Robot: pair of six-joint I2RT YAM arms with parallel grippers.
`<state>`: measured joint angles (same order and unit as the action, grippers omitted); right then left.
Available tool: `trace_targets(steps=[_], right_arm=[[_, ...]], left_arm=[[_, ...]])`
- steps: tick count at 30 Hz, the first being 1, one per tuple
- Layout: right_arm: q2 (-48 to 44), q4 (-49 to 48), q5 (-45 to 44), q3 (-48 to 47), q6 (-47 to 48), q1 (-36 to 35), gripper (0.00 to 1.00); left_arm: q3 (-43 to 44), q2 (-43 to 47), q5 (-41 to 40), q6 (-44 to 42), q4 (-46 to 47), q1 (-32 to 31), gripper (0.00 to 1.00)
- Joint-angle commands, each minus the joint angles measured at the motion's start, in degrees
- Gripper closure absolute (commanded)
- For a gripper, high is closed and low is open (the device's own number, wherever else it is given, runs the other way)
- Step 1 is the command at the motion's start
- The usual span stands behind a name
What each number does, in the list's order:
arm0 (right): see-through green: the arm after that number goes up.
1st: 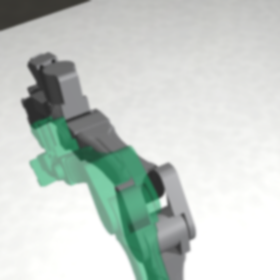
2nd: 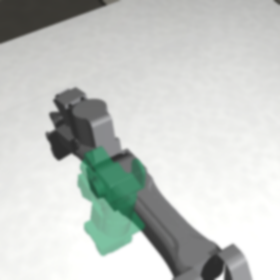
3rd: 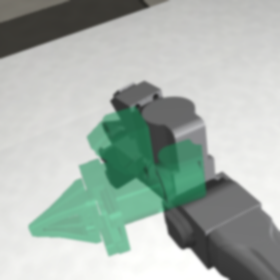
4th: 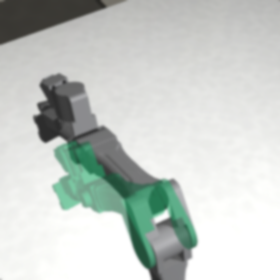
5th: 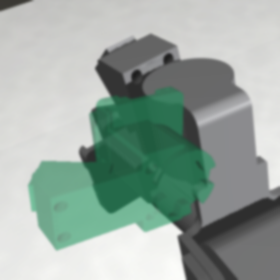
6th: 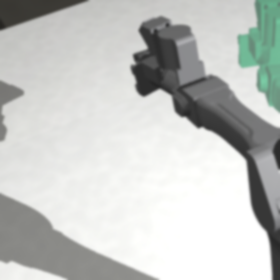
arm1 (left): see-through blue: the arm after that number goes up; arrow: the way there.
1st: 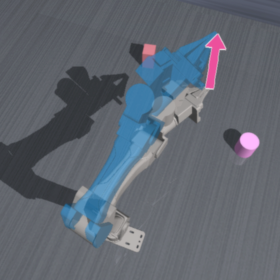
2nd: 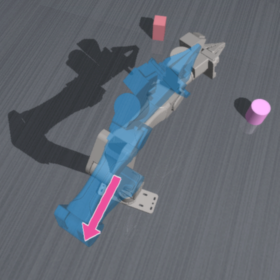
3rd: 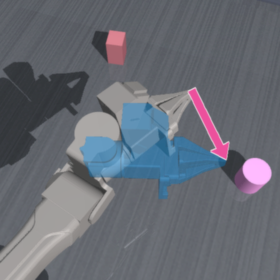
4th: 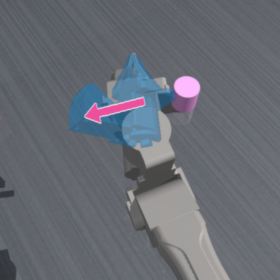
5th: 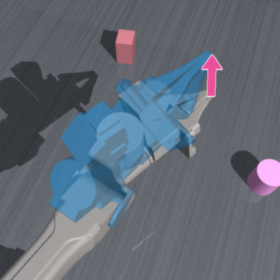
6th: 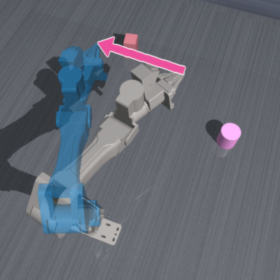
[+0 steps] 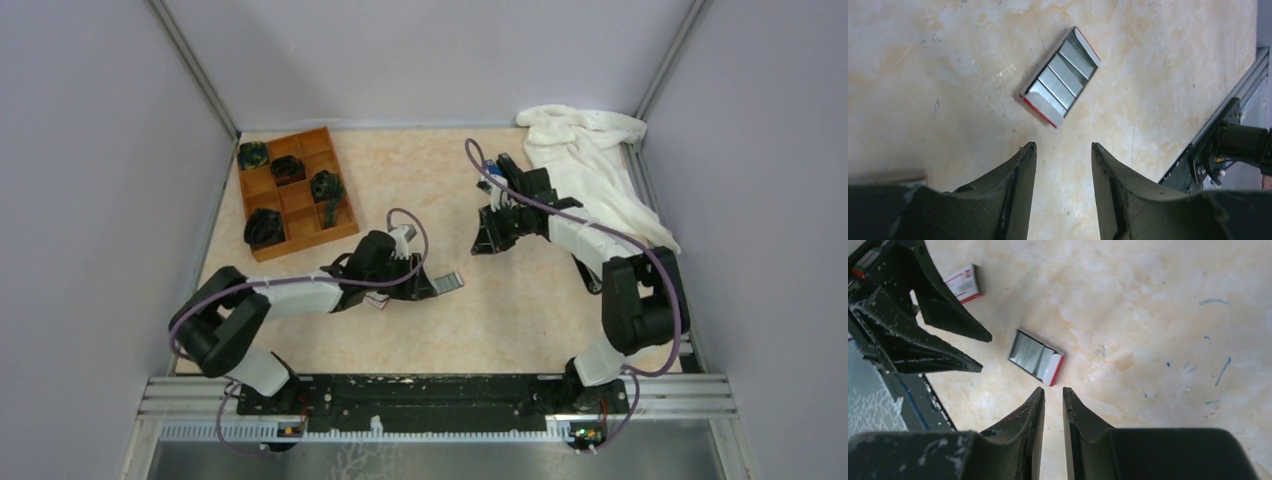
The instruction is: Unload the staples from the stapler
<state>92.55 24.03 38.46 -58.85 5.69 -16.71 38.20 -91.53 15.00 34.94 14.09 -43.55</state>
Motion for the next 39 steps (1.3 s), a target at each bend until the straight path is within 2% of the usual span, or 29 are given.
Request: trace_targets(steps=[1, 4, 6, 8, 9, 10, 12, 18, 28, 35, 39], right_arm=[[-5.8, 1.2, 9.0, -0.6, 6.6, -0.3, 0.80], [-8.0, 1.9, 12.4, -0.3, 9.2, -0.2, 0.79], [-9.6, 2.2, 13.9, -0.2, 10.2, -0.2, 0.79], [-10.7, 2.1, 14.2, 0.0, 10.7, -0.3, 0.79], [-11.2, 2.1, 14.1, 0.2, 10.7, -0.3, 0.79], [-11.5, 2.0, 13.9, 0.2, 10.9, -0.2, 0.79], [-11.8, 2.1, 13.6, 0.4, 11.0, -0.3, 0.79], [-11.8, 2.2, 13.8, 0.3, 11.1, -0.2, 0.79], [-11.8, 2.5, 14.2, 0.4, 11.3, -0.3, 0.79], [-11.8, 2.5, 14.2, 0.4, 11.2, -0.2, 0.79], [-11.7, 2.6, 14.2, 0.4, 11.2, -0.3, 0.79]], left_arm=[[-4.6, 12.1, 0.8, -5.1, -0.4, 0.3, 0.49], [-8.4, 21.1, -4.1, -8.4, -3.0, 0.3, 0.49], [-11.0, 26.5, -9.6, -9.3, -5.8, 0.4, 0.46], [-13.2, 30.8, -15.6, -8.8, -8.8, 1.0, 0.38], [-13.8, 31.8, -17.5, -7.9, -10.5, 1.4, 0.30], [-14.2, 32.2, -18.7, -7.0, -12.1, 2.2, 0.23], [-14.3, 31.4, -19.0, -5.7, -15.4, 4.2, 0.18], [-14.8, 27.1, -19.3, -4.7, -17.8, 7.0, 0.16], [-13.2, 19.4, -12.0, -5.2, -14.3, 8.9, 0.20], [-11.9, 18.4, -1.0, -3.1, -13.4, 8.9, 0.34], [-13.3, 18.2, 6.8, -0.2, -6.8, 8.5, 0.35]])
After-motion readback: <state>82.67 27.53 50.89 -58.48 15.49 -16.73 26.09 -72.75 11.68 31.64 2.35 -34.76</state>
